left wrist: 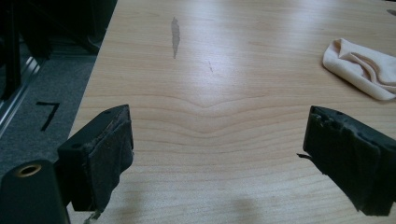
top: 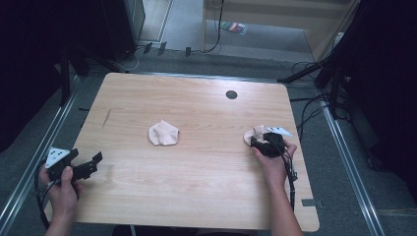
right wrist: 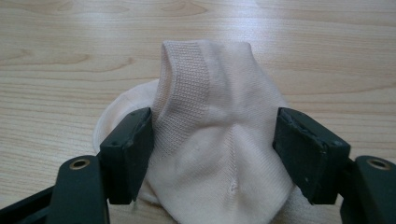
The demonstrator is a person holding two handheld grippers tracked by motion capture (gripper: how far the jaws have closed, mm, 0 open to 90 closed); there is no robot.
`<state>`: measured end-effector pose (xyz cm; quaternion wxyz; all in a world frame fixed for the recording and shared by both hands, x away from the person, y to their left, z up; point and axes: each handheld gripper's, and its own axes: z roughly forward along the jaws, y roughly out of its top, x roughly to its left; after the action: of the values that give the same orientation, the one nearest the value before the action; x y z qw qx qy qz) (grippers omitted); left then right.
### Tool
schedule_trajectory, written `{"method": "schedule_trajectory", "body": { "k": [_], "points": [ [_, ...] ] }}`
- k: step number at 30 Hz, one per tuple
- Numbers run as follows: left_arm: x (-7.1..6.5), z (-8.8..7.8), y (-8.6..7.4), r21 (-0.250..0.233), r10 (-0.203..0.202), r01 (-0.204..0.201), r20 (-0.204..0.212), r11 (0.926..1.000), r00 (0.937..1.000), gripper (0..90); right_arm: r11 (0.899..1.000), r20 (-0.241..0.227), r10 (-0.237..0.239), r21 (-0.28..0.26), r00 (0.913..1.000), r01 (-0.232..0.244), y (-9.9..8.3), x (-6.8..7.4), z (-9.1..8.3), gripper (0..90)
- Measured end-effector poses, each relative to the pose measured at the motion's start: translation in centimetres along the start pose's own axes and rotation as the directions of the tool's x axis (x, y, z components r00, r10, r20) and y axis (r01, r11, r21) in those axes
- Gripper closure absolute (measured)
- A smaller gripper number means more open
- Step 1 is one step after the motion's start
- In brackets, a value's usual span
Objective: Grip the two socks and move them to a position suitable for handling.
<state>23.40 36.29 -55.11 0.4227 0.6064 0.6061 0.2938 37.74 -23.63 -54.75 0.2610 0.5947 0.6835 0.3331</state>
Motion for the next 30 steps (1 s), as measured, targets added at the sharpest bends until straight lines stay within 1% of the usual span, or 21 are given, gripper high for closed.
{"method": "schedule_trajectory", "body": {
  "k": [3,4,5,8,11,13,14,15,17,18,19,20,21,23,25,26,27,28,29,30],
  "points": [
    [0.0,0.0,0.0,0.001,-0.002,0.002,-0.001,1.0,1.0,9.3,1.0,-0.011,-0.01,-0.021,0.9999,0.01,-0.3,-0.1,-0.3,50.4],
    [0.0,0.0,0.0,0.001,-0.003,0.003,0.0,1.0,1.0,9.3,1.0,-0.016,-0.005,-0.025,0.9999,0.005,-0.3,-0.1,-0.4,59.7],
    [0.0,0.0,0.0,0.001,-0.003,0.003,0.0,1.0,1.0,9.3,1.0,-0.023,-0.003,-0.029,0.9997,0.002,-0.4,-0.3,-0.5,66.9],
    [0.1,0.1,0.0,0.006,-0.008,0.008,0.0,1.0,1.0,9.3,0.999,-0.037,0.027,-0.028,0.999,-0.028,-0.5,-0.5,-0.6,74.3],
    [0.0,0.1,0.0,0.007,-0.009,0.009,0.001,0.9999,1.0,9.3,0.998,-0.039,0.042,-0.033,0.9983,-0.044,-0.4,-0.7,-0.6,78.0],
    [0.0,0.1,0.0,0.007,-0.008,0.008,0.0,0.9999,1.0,9.3,0.998,-0.042,0.041,-0.035,0.9983,-0.043,-0.4,-0.7,-0.6,78.6],
    [0.0,0.1,0.0,0.006,-0.005,0.005,-0.001,1.0,1.0,9.3,0.998,-0.051,0.051,-0.037,0.9974,-0.053,-0.5,-0.7,-0.7,79.5],
    [0.0,0.1,0.0,0.004,-0.003,0.003,-0.003,1.0,1.0,9.3,0.998,-0.051,0.051,-0.037,0.9974,-0.053,-0.5,-0.7,-0.7,79.5],
    [-0.2,-0.1,0.0,-0.017,0.01,-0.011,-0.017,0.9998,0.9998,9.3,0.994,-0.068,0.084,-0.062,0.9941,-0.088,-0.5,-0.9,-1.1,80.0],
    [-0.2,-0.1,0.0,-0.017,0.01,-0.011,-0.017,0.9998,0.9998,9.3,0.994,-0.068,0.084,-0.062,0.9941,-0.088,-0.5,-0.9,-1.1,80.0],
    [-0.3,-0.1,-0.1,-0.016,0.022,-0.023,-0.016,0.9996,0.9996,9.3,0.99,-0.082,0.097,-0.099,0.9919,-0.105,-0.2,-0.8,-1.8,80.1],
    [-0.5,-0.1,-0.1,-0.017,0.037,-0.037,-0.025,0.9992,0.999,9.3,0.989,-0.082,0.096,-0.108,0.992,-0.104,-0.1,-0.5,-2.1,80.1],
    [-0.5,-0.1,-0.1,-0.014,0.043,-0.044,-0.026,0.999,0.9987,9.3,0.988,-0.085,0.08,-0.123,0.9932,-0.09,0.1,-0.3,-2.5,80.1],
    [-0.6,0.0,-0.1,-0.007,0.053,-0.053,-0.029,0.9986,0.9982,9.3,0.987,-0.087,0.074,-0.133,0.9934,-0.086,0.5,0.3,-3.4,80.1],
    [-0.7,0.0,-0.1,-0.003,0.057,-0.057,-0.031,0.9984,0.9979,9.3,0.987,-0.107,0.075,-0.136,0.9914,-0.089,1.0,1.0,-4.5,80.1],
    [-0.7,0.0,-0.1,-0.003,0.057,-0.057,-0.031,0.9984,0.9979,9.3,0.987,-0.107,0.075,-0.136,0.9914,-0.089,1.0,1.0,-4.5,80.1],
    [-0.7,-0.1,0.0,0.0,0.06,-0.06,-0.03,0.9982,0.9978,9.3,0.986,-0.121,0.069,-0.146,0.9902,-0.086,1.2,1.3,-5.0,80.1],
    [-0.7,-0.1,0.0,-0.002,0.064,-0.064,-0.029,0.998,0.9975,9.3,0.984,-0.13,0.073,-0.152,0.9888,-0.092,1.4,1.6,-5.6,80.1],
    [-0.9,-0.2,0.1,0.0,0.078,-0.078,-0.031,0.9969,0.9964,9.3,0.983,-0.148,0.061,-0.165,0.9871,-0.085,1.7,2.4,-6.7,80.0],
    [-0.9,-0.2,0.1,0.0,0.078,-0.078,-0.031,0.9969,0.9964,9.3,0.983,-0.148,0.061,-0.165,0.9871,-0.085,1.7,2.4,-6.7,80.0]
  ]
}}
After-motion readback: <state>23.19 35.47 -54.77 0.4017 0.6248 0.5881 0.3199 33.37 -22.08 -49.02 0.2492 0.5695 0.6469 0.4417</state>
